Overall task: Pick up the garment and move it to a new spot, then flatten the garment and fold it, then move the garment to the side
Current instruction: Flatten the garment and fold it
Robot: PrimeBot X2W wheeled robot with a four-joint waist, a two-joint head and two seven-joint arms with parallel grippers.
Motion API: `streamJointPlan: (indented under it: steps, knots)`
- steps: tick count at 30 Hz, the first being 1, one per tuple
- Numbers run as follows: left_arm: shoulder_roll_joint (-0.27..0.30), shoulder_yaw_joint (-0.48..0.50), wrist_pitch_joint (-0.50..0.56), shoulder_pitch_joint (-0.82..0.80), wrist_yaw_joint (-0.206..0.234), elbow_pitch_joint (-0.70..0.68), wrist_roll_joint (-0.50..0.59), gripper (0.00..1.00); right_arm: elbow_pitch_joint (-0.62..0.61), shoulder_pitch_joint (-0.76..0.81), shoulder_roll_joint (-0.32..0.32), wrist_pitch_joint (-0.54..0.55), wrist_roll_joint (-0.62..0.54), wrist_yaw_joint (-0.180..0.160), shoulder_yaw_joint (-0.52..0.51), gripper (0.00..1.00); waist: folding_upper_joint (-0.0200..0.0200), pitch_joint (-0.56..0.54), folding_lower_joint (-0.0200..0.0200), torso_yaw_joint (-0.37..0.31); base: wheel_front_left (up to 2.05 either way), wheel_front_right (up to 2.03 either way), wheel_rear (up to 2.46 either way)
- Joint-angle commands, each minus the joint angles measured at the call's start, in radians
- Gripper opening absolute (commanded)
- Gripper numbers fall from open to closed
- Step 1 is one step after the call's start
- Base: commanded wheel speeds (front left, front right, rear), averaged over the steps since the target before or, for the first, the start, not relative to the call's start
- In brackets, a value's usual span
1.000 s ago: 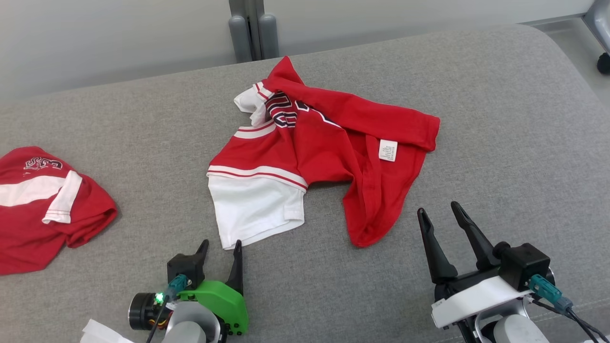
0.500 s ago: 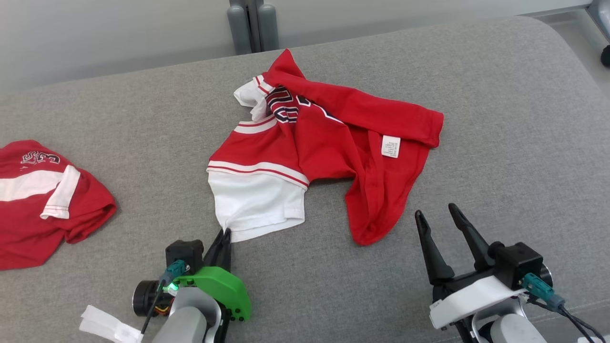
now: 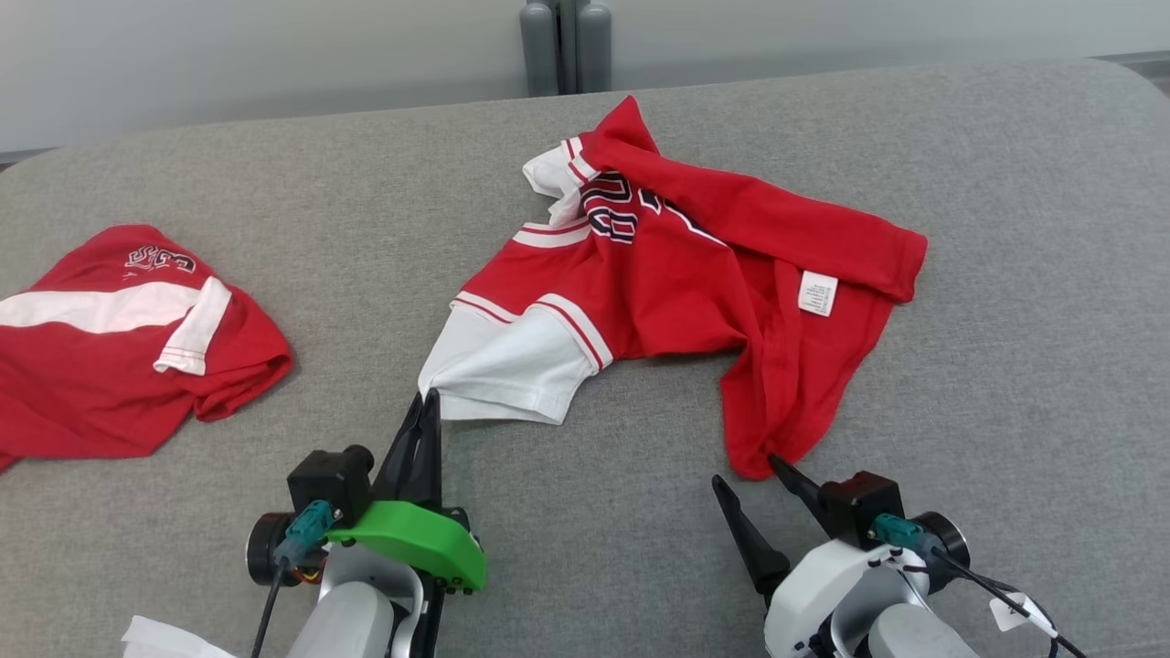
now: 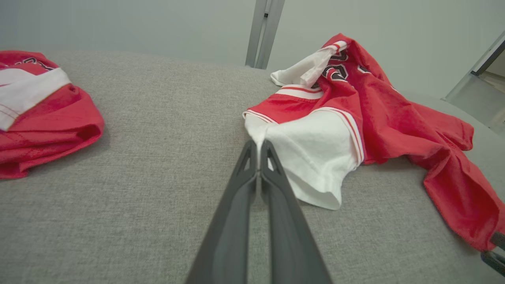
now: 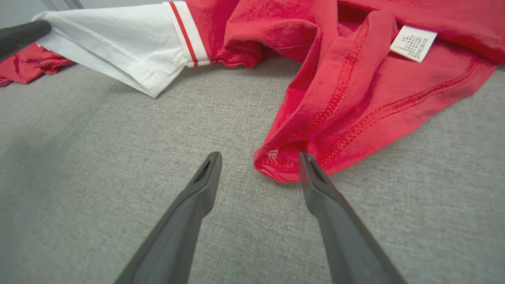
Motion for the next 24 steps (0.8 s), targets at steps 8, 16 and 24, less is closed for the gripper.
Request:
streamJointPlan:
  steps: [8, 16, 24]
  knots:
    - [0.005, -0.033, 0.0, 0.013, 0.002, -0.035, -0.023, 0.0, 0.156, -0.086, 0.018, -0.008, -0.006, 0.0, 0.005, 1.0, 0.0, 0.005, 0.0, 0.061, 0.0, 0.0, 0.0]
    - [0.005, -0.018, 0.0, 0.021, 0.005, -0.031, -0.018, 0.0, 0.224, -0.114, 0.023, -0.029, 0.036, 0.0, 0.025, 0.0, 0.0, 0.002, 0.0, 0.064, 0.0, 0.0, 0.0]
    - [0.005, 0.071, 0.0, 0.02, 0.018, -0.073, -0.04, 0.0, 0.104, -0.088, -0.049, -0.002, 0.257, 0.0, 0.059, 0.0, 0.0, -0.028, 0.0, 0.023, 0.0, 0.0, 0.0]
